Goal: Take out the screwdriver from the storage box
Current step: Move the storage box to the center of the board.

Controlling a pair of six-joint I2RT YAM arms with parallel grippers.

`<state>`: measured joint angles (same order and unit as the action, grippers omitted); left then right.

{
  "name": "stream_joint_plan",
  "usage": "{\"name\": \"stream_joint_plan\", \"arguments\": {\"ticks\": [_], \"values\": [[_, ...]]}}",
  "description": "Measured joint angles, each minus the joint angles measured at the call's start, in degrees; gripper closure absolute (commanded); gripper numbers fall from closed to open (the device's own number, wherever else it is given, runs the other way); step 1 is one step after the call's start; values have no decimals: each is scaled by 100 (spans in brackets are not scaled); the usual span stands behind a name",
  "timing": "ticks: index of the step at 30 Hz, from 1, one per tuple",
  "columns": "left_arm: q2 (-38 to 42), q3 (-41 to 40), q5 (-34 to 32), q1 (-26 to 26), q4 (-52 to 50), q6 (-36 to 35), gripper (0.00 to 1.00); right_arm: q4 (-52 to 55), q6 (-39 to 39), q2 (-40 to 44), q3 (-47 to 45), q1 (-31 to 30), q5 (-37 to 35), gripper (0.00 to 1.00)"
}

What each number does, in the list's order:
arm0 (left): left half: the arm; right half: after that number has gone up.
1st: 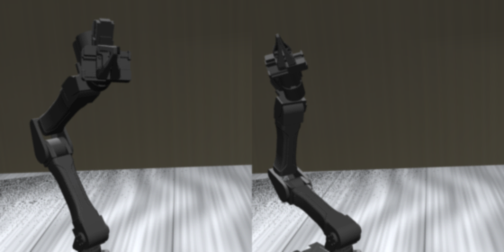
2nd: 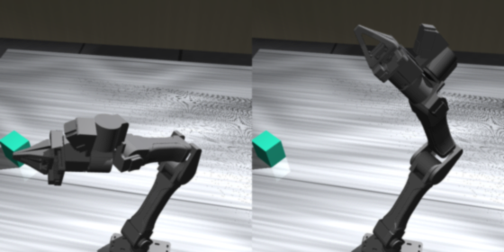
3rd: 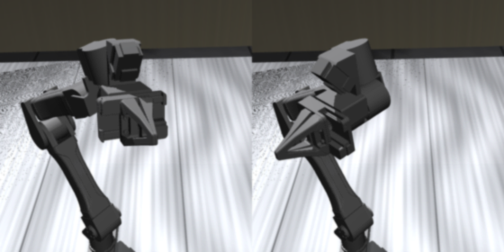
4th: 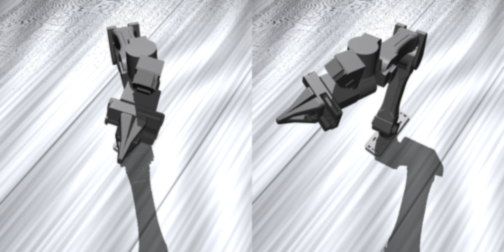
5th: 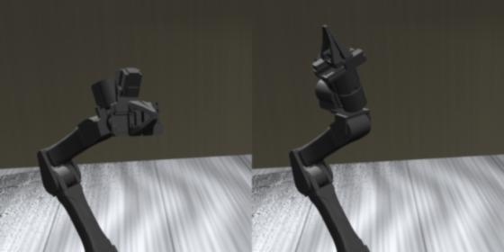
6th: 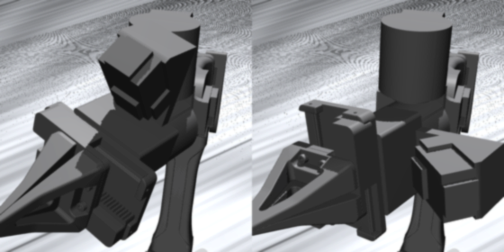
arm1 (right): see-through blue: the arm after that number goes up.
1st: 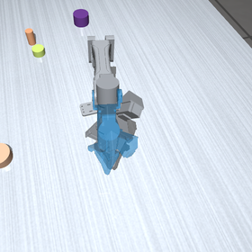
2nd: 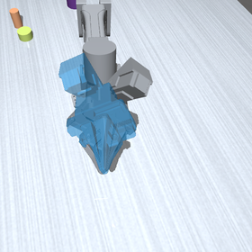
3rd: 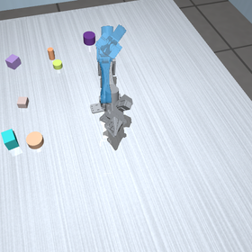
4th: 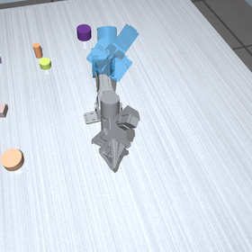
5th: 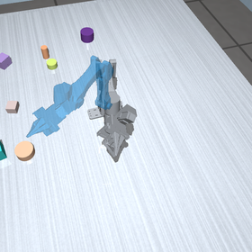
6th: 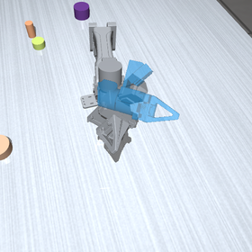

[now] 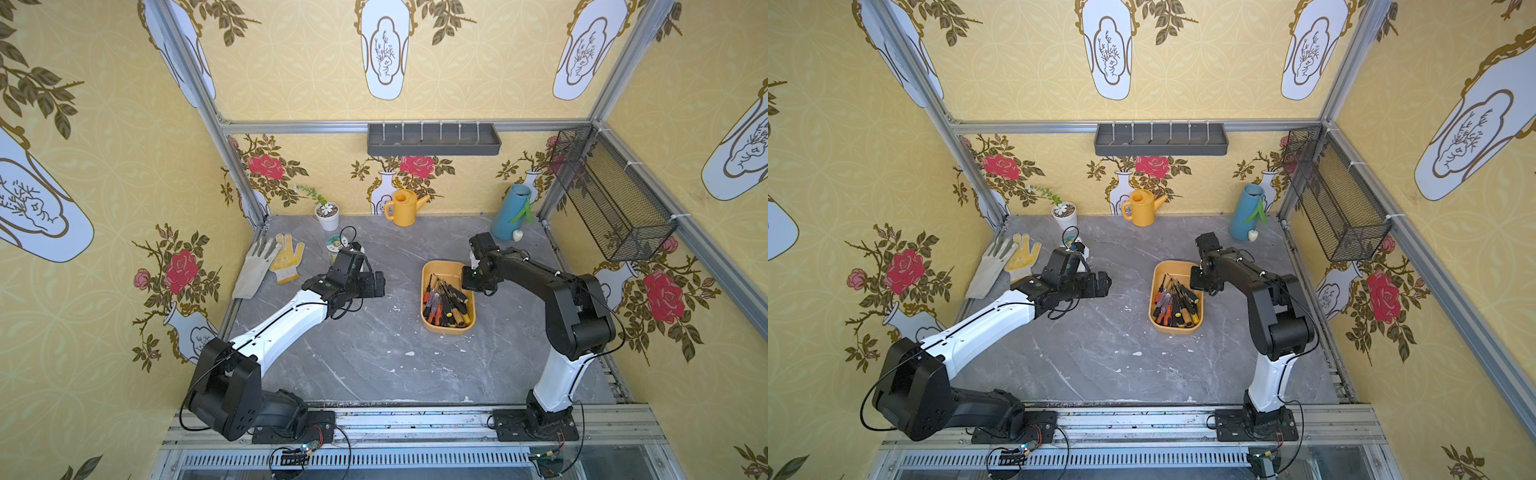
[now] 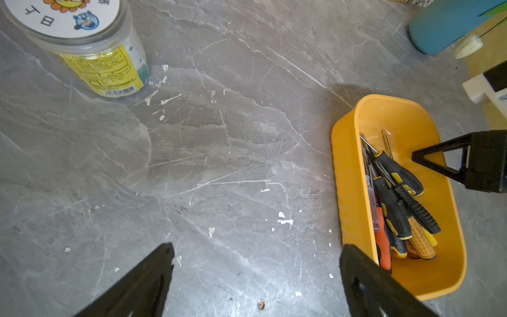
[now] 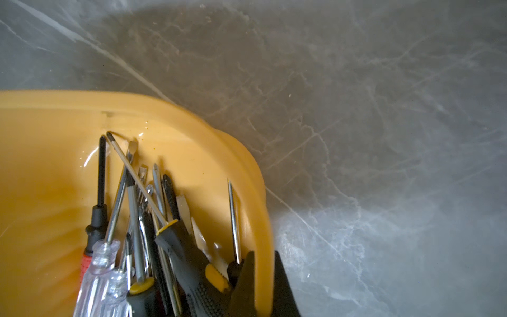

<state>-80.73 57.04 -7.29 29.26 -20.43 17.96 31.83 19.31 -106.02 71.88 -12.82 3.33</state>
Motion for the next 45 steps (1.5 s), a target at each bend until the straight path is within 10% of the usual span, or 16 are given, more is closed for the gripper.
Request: {"name": "stream_joint_plan", "arguments": {"ticks": [28, 37, 45], "values": [[-1191, 785, 396, 17, -960, 151, 1, -570, 905, -1117, 1213, -1523, 466, 100], [-1849, 1193, 184, 17, -997, 50, 13, -461, 964, -1252, 1379, -1633, 702, 37], [-2216, 1357, 59, 17, -1165, 98, 37, -481, 739, -745, 1300, -1639, 570, 24]]}}
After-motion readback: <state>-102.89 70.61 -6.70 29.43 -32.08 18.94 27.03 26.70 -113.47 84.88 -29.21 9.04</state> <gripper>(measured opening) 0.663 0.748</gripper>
